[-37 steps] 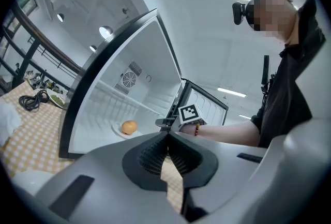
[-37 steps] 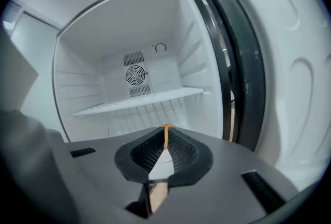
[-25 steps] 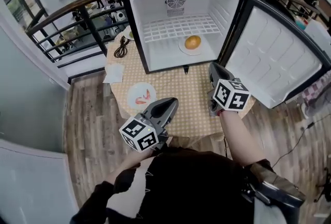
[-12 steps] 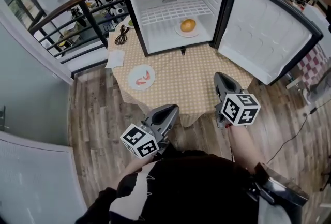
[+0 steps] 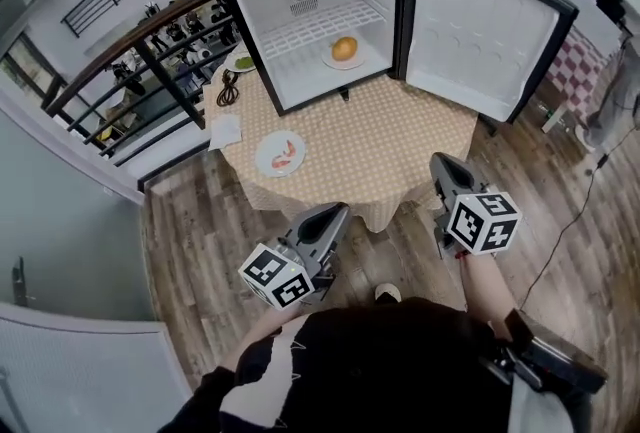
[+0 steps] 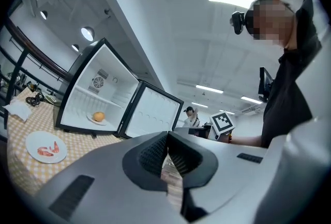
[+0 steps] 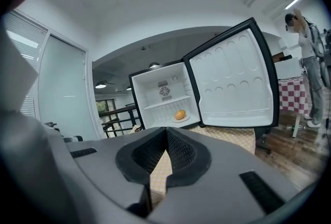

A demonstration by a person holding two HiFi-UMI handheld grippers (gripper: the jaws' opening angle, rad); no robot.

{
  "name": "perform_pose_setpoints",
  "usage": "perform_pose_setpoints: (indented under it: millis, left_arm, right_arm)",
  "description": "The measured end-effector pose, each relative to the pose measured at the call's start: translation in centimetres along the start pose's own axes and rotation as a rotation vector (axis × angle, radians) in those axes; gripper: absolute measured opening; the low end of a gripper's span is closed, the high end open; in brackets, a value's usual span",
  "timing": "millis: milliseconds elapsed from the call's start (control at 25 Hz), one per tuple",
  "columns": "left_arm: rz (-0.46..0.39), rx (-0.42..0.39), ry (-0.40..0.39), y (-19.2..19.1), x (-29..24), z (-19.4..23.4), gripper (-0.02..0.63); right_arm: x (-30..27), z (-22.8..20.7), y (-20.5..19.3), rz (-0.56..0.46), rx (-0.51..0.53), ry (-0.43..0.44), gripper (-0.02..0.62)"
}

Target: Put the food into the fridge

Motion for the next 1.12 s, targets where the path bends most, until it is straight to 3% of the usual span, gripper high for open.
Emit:
perform_pose_setpoints:
  millis: [240, 560, 800, 1120]
  left_arm:
    - [0.076, -0.075, -0.096, 0.0, 6.9, -1.0, 0.014]
    - [0.064, -0.016, -0.124, -0.3, 13.6, -1.1, 0.014]
    - [0.06, -0.016, -0.143, -1.1, 16.5, -1.7, 0.014]
    - [0.028, -0.011, -0.124, -0.6, 17.1, -1.9, 0.014]
  right_arm:
    - [3.7, 6.1, -2.8, -0.055, -0.05, -0.066, 0.015]
    - [7.1, 13.6, -7.2, -0.045, -0.06, -0.111, 0.015]
    - [8.7, 16.2, -10.0, -0.017, -0.064, -0.127, 0.015]
    - [8.8, 17.2, -9.7, -0.001, -0.023, -0.11, 0.015]
Point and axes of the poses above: the fingertips, and each gripper's own axes: x backward along the fingers, z to its left, y out of its top, the point moved 7 cm from there along x, backward along the fingers, and after that the axes turned 3 degrees about y, right-handed, at the moved point
